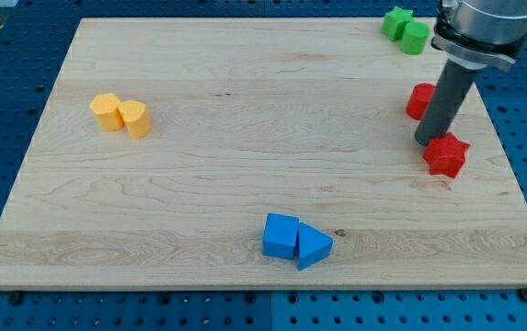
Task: Push the red star to the bottom right
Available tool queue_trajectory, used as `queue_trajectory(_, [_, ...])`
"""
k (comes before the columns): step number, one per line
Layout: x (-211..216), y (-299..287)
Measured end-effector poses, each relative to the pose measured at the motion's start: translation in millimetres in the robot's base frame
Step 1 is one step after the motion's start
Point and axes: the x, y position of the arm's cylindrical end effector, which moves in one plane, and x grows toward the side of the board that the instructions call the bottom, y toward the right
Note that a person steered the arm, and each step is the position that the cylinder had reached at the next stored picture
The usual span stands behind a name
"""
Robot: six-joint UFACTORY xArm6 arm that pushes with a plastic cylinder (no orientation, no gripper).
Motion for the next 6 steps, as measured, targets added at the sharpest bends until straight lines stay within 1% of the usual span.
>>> queue_trajectory(3, [29,30])
queue_trajectory(6, [72,30])
